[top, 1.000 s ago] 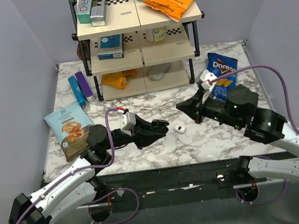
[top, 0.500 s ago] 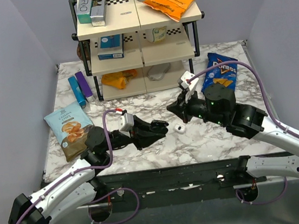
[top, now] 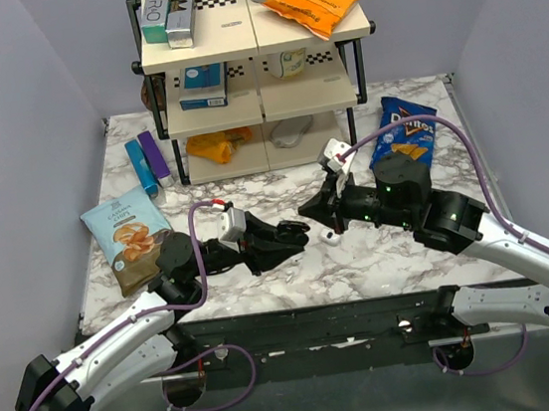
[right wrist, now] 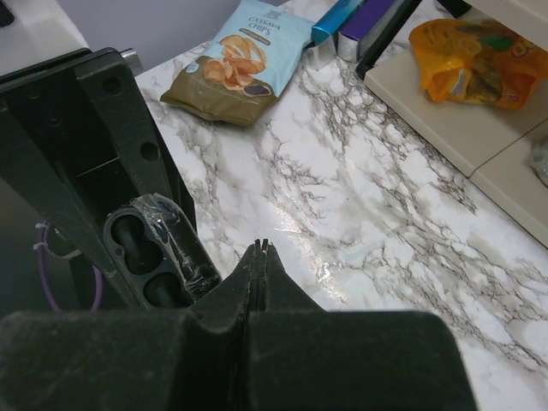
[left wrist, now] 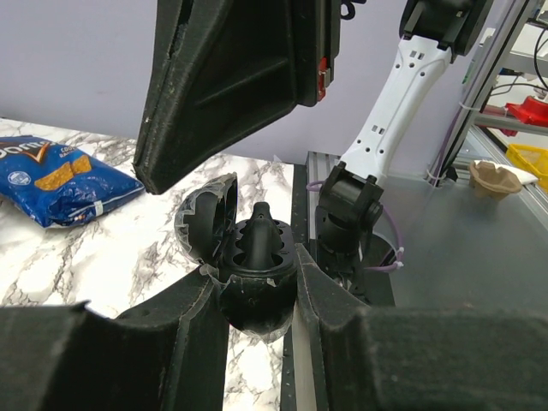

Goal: Insert the wireless bluetooth earbuds into the charging case
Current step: Close the charging case, then place the charging case at the center of the board.

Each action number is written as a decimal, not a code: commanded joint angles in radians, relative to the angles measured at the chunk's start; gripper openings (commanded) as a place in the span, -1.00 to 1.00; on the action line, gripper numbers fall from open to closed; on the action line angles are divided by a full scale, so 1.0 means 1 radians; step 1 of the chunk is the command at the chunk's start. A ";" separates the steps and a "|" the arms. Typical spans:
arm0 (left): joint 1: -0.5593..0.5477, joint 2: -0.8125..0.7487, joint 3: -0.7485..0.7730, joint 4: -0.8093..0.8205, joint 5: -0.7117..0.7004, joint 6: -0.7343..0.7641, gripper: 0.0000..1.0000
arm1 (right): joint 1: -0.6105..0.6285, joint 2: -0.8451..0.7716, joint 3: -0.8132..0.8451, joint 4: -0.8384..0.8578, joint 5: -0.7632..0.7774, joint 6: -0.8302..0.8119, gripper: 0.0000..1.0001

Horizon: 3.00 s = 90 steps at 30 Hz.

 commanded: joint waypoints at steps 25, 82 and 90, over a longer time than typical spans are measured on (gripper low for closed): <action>-0.005 0.014 0.003 0.029 -0.071 0.019 -1.00 | 0.003 -0.069 -0.069 0.033 -0.118 0.003 -0.99; 0.357 0.735 0.268 -0.636 -0.534 -0.324 0.24 | -0.013 -0.106 -0.382 0.079 0.379 0.256 -0.25; 0.420 0.578 0.273 -0.849 -0.615 -0.268 0.26 | -0.011 -0.106 -0.385 0.072 0.397 0.258 -0.24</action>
